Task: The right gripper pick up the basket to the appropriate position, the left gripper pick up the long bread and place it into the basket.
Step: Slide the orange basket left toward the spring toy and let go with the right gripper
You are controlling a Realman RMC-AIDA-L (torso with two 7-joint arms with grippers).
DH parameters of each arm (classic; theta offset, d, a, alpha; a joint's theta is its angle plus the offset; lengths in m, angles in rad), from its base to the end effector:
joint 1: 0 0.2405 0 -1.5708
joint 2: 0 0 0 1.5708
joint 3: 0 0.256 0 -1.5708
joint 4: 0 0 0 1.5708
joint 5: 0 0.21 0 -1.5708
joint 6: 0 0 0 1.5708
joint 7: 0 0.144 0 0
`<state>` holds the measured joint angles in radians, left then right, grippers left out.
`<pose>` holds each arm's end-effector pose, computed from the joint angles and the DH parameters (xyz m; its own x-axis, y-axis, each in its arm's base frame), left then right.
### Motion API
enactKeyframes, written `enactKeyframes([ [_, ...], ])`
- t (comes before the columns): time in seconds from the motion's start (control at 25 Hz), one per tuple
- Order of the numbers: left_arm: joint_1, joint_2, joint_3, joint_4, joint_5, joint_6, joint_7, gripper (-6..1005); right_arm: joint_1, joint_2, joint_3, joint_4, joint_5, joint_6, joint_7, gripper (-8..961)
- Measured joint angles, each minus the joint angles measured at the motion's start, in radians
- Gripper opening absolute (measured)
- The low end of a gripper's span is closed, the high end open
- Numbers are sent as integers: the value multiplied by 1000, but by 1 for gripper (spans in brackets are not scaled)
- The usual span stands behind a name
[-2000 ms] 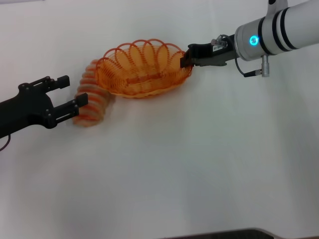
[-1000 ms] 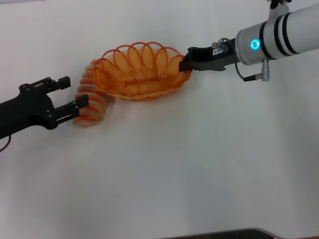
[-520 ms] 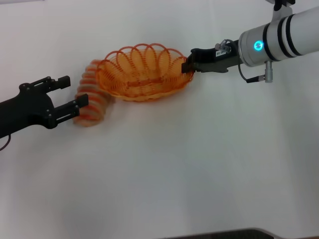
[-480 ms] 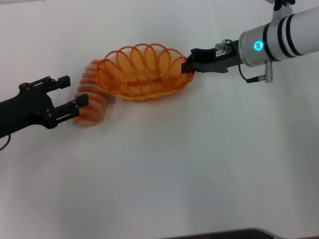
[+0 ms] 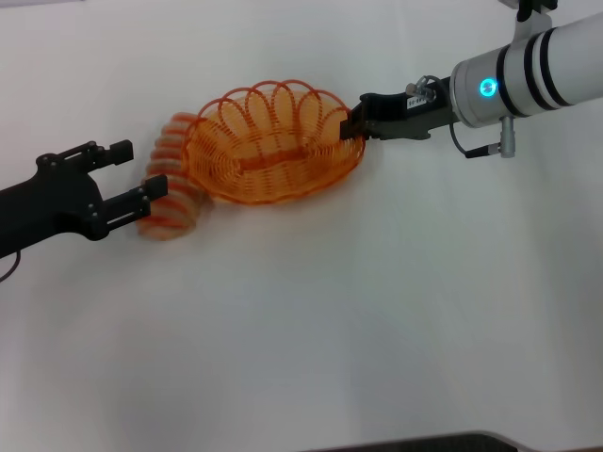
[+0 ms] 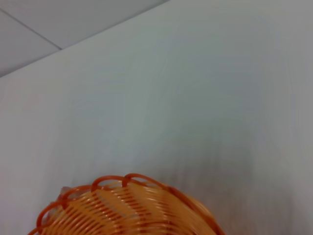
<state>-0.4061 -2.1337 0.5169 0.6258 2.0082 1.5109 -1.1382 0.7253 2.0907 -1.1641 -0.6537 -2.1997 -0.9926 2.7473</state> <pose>-0.3062 0.2972 -0.0063 0.7761 0.2738 0.5680 0.5102 -0.8020 -0.3106 0.2291 0.4010 -0.0588 0.1716 -0.9206 -0.3507 -0.9806 -0.1254 -0.1505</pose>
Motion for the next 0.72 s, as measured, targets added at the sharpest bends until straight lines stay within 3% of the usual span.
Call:
enactKeyframes([
  [0.16, -1, 0, 0, 0, 0, 0, 0, 675, -2, 0, 3, -1, 0, -6, -1, 157],
  [0.28, -2, 0, 0, 0, 0, 0, 0, 675, -5, -2, 17, -6, 1, -21, -5, 234],
  [0.72, -8, -2, 0, 0, -2, -2, 0, 675, -70, -5, 59, -82, 19, -81, -25, 366],
])
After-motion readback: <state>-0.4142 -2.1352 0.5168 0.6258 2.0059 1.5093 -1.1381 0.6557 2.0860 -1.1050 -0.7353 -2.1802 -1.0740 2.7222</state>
